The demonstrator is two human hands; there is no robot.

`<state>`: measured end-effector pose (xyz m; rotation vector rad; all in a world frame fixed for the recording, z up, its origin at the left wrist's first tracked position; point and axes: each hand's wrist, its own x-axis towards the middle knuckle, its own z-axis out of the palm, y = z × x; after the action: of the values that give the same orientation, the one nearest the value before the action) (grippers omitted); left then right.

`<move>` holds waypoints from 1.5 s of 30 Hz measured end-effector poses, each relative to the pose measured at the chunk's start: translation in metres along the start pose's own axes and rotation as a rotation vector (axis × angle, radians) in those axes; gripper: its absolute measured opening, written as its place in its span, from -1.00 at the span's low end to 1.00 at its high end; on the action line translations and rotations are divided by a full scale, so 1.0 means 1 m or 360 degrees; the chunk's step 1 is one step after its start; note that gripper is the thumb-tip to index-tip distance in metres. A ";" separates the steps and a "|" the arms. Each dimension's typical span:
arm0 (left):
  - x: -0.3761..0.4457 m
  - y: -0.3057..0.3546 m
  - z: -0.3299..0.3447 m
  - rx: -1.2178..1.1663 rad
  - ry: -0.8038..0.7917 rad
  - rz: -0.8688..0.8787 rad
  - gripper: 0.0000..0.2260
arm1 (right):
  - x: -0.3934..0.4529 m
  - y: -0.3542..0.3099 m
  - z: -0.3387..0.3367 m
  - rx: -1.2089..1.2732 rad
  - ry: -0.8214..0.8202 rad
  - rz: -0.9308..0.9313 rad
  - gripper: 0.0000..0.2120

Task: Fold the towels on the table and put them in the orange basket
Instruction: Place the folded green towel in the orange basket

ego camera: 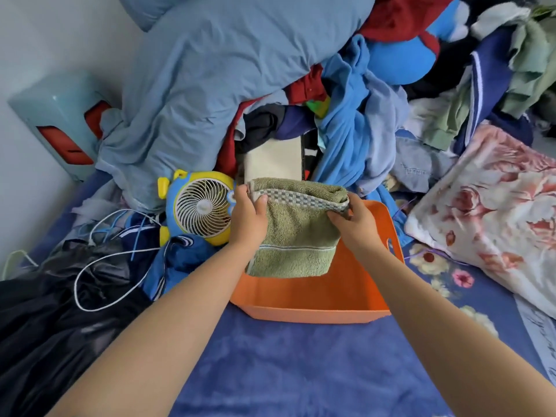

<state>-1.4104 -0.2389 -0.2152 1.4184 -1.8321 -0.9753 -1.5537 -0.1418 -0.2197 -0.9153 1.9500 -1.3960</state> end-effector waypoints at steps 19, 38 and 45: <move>0.077 -0.232 0.173 0.0636 -0.0335 -0.1038 -0.63 | 0.118 0.233 0.126 -0.0843 -0.0686 0.1060 -0.71; 0.060 -0.270 0.174 0.1592 -0.1021 0.0281 -0.49 | 0.095 0.262 0.126 -0.1786 -0.1186 0.0064 -0.52; 0.068 -0.202 0.148 0.1701 -0.1054 0.0375 -0.56 | 0.094 0.201 0.105 -0.1796 -0.1094 -0.0021 -0.56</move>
<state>-1.4440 -0.3091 -0.4624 1.4198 -3.2198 -0.2959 -1.5705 -0.2313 -0.4477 -1.5855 2.0331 0.2082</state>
